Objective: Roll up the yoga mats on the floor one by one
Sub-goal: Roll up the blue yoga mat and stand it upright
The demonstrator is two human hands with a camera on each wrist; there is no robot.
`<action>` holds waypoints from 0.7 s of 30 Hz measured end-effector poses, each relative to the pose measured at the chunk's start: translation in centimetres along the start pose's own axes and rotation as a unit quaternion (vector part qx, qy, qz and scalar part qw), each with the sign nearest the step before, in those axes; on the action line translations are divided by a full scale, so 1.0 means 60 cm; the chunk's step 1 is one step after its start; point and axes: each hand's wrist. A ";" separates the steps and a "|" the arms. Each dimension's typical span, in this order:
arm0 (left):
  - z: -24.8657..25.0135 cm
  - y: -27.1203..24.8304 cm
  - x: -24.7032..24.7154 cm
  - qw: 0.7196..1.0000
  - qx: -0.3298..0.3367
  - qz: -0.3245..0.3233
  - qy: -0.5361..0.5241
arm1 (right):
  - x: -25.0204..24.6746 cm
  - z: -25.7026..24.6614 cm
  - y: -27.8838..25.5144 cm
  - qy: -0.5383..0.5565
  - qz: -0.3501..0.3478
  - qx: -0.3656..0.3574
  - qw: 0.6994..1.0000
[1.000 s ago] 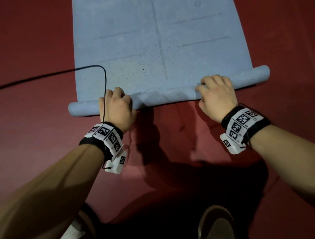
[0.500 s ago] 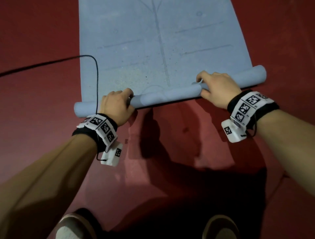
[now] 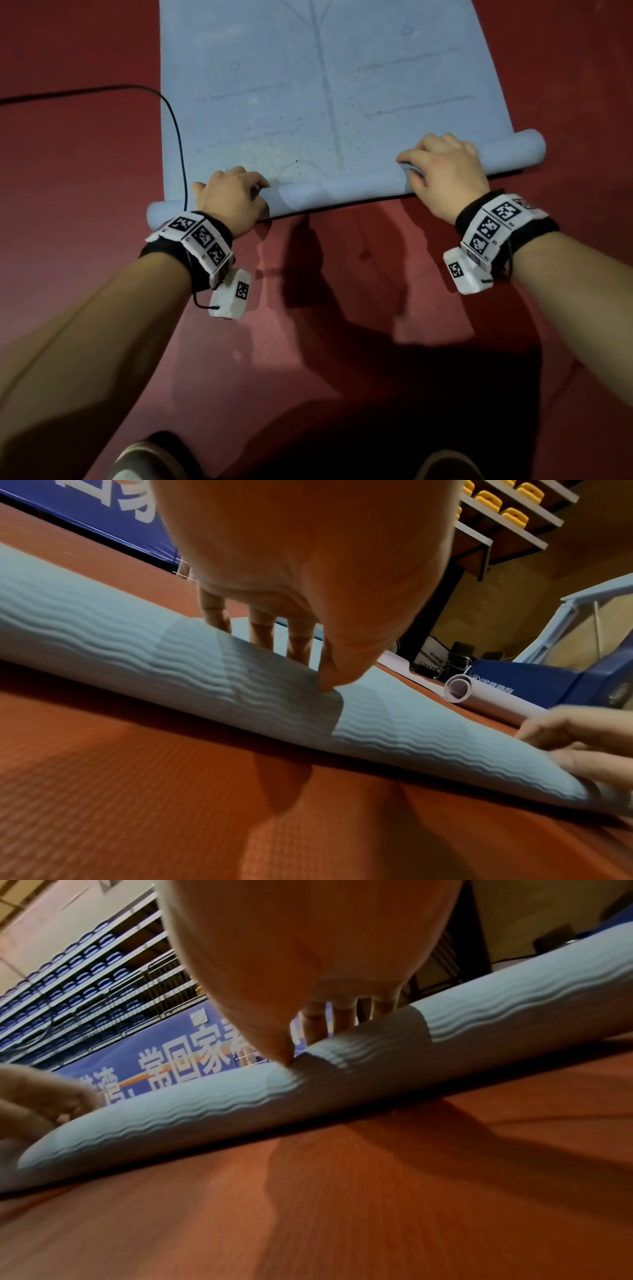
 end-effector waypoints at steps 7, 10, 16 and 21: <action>0.007 -0.028 0.047 0.988 0.014 0.151 0.024 | 0.017 -0.006 -0.029 -0.049 0.098 -0.053 0.993; 0.009 -0.035 0.062 0.985 0.016 0.165 0.050 | 0.022 -0.002 -0.042 -0.072 0.047 -0.043 0.995; 0.003 -0.022 0.052 0.985 0.032 0.154 0.070 | 0.011 -0.008 -0.009 -0.066 0.011 -0.019 0.998; 0.000 -0.001 0.046 0.987 0.043 0.143 0.065 | 0.012 -0.009 0.022 -0.078 -0.021 0.003 0.997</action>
Point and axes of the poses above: each hand's wrist, its own y-axis towards the middle knuckle, its own x-axis out of the palm, z = x × y, and after that the axes turned 11 degrees about -z, right-handed
